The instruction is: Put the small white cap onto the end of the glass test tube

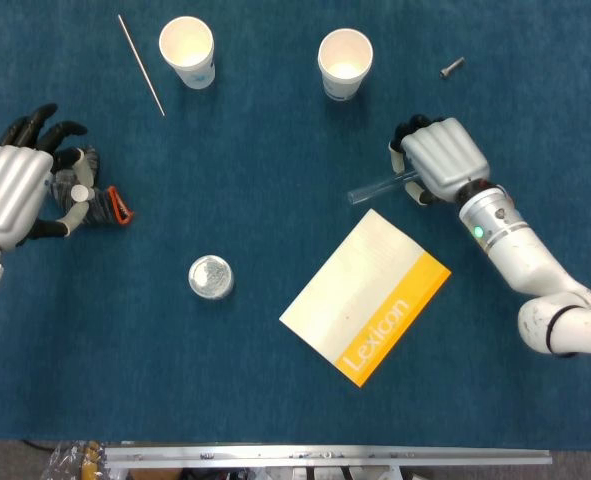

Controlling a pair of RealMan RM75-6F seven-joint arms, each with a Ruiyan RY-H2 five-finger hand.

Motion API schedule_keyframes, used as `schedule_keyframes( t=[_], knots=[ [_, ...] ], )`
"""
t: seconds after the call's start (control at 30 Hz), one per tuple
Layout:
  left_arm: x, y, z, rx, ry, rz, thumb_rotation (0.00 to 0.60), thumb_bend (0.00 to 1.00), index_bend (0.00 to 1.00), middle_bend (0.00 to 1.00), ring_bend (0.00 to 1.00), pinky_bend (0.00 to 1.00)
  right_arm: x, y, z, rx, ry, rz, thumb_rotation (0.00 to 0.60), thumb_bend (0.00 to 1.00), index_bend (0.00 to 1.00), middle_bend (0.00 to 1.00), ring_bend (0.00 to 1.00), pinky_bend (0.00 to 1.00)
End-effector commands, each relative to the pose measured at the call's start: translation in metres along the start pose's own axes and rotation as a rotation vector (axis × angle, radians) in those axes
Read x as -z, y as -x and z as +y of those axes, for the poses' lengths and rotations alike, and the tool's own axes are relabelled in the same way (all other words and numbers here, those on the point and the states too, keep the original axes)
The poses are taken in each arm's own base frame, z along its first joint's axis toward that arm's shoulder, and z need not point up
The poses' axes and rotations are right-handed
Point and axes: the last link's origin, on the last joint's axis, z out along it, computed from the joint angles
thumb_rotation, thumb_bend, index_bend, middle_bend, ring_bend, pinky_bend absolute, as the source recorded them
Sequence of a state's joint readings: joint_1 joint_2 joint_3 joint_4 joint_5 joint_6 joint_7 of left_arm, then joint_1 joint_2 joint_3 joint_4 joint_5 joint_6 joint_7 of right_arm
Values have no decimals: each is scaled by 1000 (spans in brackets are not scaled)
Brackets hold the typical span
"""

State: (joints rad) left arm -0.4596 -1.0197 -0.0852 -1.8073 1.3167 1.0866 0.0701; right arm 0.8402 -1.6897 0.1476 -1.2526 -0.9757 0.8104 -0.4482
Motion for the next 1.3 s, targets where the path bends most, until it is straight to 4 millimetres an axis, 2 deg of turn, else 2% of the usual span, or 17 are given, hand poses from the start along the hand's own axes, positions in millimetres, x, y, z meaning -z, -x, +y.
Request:
schedule_keyframes(
  t=[0.03, 0.37, 0.53, 0.97, 1.3],
  knots=[
    [-1, -5, 1, 5, 3, 11, 600, 351, 545, 186, 0, 0, 7, -11, 3, -131, 6, 24, 600, 296, 622, 338, 214, 383],
    [-6, -38, 16, 1, 43, 55, 600, 351, 544, 186, 0, 0, 21, -46, 4, -480, -12, 23, 600, 297, 631, 345, 214, 383],
    [-9, -56, 28, 18, 65, 71, 600, 351, 544, 185, 0, 0, 23, -53, -3, -608, -29, 16, 600, 297, 637, 349, 214, 383],
    [-12, -78, 55, 114, 94, 39, 600, 351, 544, 186, 0, 0, 17, -57, -36, -781, -93, 12, 600, 296, 640, 350, 214, 383],
    [-18, -87, 64, 153, 97, 18, 600, 351, 545, 185, 0, 0, 12, -65, -62, -847, -138, -9, 600, 296, 640, 350, 214, 383]
  ],
)
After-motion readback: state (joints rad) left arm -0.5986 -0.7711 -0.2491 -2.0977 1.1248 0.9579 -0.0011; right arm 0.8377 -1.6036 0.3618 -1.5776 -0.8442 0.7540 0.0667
